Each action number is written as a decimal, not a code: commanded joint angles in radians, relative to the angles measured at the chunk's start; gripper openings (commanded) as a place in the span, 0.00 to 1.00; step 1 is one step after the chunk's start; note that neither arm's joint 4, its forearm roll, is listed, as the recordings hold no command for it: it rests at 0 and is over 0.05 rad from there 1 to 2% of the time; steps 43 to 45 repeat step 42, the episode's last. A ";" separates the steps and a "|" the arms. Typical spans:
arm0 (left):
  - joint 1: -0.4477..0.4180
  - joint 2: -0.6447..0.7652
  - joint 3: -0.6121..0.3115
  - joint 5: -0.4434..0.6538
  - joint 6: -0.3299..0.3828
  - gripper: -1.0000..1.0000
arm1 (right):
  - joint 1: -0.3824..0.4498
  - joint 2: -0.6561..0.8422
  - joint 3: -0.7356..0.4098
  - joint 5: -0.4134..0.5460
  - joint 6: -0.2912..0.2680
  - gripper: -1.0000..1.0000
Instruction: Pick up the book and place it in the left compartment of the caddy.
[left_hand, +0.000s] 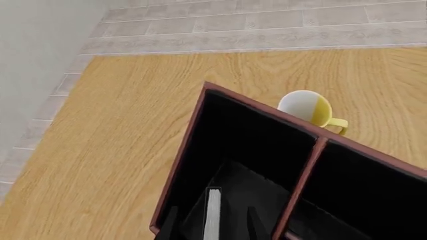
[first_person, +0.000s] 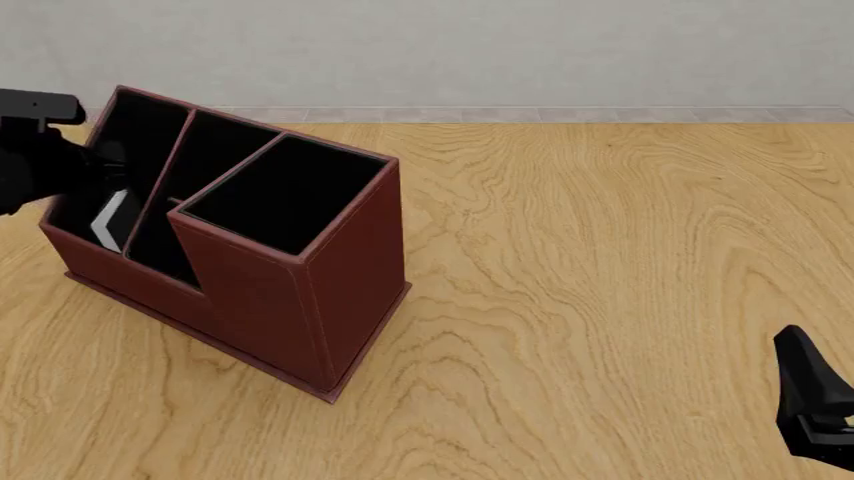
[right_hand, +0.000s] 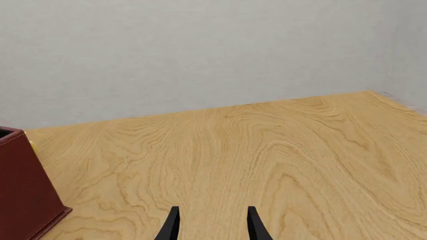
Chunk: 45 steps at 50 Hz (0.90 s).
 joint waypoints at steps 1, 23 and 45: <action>-0.003 -0.030 -0.008 0.018 0.002 1.00 | 0.001 0.001 0.000 0.000 0.000 1.00; -0.019 -0.095 -0.021 0.062 0.007 1.00 | -0.001 -0.002 0.000 0.002 0.002 1.00; -0.038 -0.180 -0.050 0.119 0.006 1.00 | -0.003 -0.004 0.000 0.003 0.005 1.00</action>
